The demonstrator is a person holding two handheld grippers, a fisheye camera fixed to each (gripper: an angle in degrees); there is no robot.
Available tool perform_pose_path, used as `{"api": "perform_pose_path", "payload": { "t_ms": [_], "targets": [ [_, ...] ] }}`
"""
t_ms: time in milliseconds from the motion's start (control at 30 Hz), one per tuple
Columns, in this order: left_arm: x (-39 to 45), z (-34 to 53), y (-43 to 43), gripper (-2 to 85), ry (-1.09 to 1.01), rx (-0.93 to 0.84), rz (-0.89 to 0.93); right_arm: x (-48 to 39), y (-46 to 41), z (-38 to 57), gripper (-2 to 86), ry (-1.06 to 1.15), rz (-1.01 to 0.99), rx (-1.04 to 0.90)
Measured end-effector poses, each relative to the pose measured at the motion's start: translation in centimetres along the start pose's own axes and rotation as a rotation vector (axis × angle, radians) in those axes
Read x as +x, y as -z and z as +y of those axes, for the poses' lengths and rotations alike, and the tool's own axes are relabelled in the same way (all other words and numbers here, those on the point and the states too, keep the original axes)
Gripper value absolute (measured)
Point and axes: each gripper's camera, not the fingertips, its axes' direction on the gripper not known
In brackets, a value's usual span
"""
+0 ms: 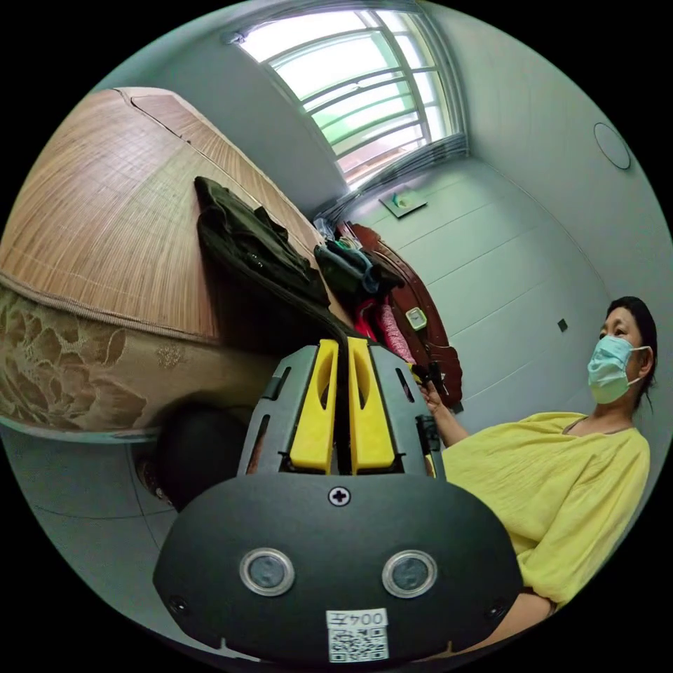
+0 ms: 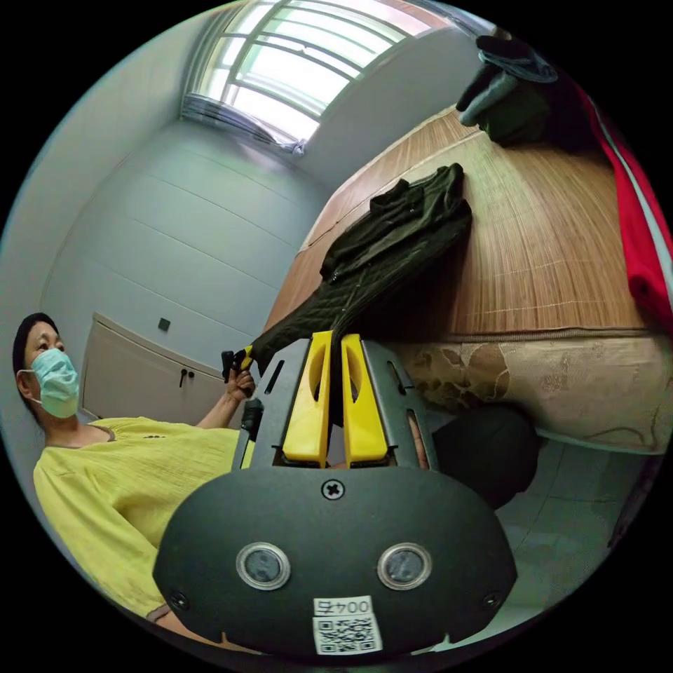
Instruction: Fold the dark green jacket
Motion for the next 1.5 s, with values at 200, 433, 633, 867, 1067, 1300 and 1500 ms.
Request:
{"api": "perform_pose_path", "payload": {
  "t_ms": [200, 433, 633, 867, 1067, 1300, 1500],
  "targets": [
    [3.2, 4.4, 3.9, 2.9, 0.081, 0.005, 0.017, -2.3, 3.3, 6.0, 2.8, -0.069, -0.056, 0.051],
    [5.5, 5.3, 6.6, 3.0, 0.166, 0.098, 0.04, -3.1, 5.1, 8.5, 2.9, -0.147, -0.13, 0.195],
    [6.4, -0.4, 6.8, 3.2, 0.167, 0.162, 0.062, -3.9, 5.1, 3.6, 2.9, -0.143, -0.137, 0.283],
    [5.4, -9.9, 5.0, 3.1, 0.168, 0.174, 0.072, -3.6, 2.9, -6.6, 3.0, -0.142, -0.119, 0.282],
    [3.2, -19.1, 2.3, 3.1, 0.197, 0.168, -0.012, -1.8, -0.7, -18.0, 3.1, -0.131, -0.032, 0.213],
    [-4.5, -29.4, -4.7, 3.0, 0.3, 0.091, -0.104, 7.1, -9.7, -30.6, 3.5, -0.271, 0.029, 0.147],
    [-14.4, -30.5, -11.6, 2.8, 0.531, 0.067, -0.142, 16.1, -19.2, -35.1, 5.4, -0.482, 0.029, 0.099]
  ]
}}
